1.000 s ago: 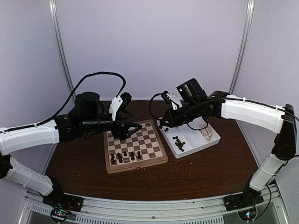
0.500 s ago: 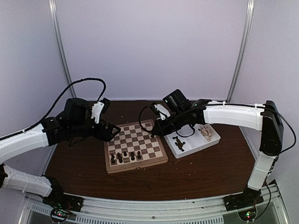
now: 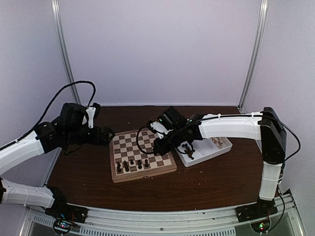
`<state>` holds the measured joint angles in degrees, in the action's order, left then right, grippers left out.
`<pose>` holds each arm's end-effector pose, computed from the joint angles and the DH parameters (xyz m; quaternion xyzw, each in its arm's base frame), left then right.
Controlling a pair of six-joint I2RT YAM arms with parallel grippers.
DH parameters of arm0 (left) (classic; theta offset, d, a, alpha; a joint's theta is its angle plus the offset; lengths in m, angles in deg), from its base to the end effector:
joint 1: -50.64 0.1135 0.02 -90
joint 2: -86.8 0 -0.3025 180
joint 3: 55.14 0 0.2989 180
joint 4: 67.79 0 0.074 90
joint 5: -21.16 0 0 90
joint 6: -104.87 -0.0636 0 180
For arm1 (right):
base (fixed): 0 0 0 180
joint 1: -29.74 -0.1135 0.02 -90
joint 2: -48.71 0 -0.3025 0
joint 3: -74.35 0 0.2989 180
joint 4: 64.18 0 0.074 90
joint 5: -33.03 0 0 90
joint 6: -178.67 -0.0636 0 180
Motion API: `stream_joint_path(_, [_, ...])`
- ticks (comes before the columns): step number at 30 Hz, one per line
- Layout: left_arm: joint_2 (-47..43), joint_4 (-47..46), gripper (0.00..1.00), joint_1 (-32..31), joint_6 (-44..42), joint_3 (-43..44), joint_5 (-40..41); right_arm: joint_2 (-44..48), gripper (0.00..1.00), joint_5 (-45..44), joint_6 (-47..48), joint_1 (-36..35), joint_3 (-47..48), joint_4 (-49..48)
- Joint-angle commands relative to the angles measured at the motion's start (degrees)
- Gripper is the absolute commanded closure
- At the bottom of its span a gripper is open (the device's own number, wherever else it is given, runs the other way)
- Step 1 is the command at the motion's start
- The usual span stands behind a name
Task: Set up the chess pieces on the board
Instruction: Place the chess piece on the chessboard.
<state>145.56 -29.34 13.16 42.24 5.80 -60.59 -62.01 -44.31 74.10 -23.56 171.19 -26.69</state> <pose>0.2216 -0.1584 0.3025 0.0460 0.8892 -0.1875 0.4149 0.2889 0.4109 0.2184 -0.3454 0.8728 0.2698 0.2147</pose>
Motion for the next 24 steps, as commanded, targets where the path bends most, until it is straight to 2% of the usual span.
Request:
stream_joint_path(1, [-0.92, 1.69, 0.02, 0.3, -0.51, 1.65, 1.61, -2.87, 1.0, -4.44, 1.67, -0.81, 2.57, 1.27])
stream_joint_path(10, [0.04, 1.41, 0.02, 0.3, -2.24, 1.45, -0.05, -5.85, 0.97, -11.97, 3.23, -1.9, 4.94, 6.89])
stream_joint_path(24, [1.89, 0.73, 0.02, 0.3, -2.42, 1.7, -2.13, -7.91, 0.95, -10.74, 2.85, -1.97, 5.09, 6.29])
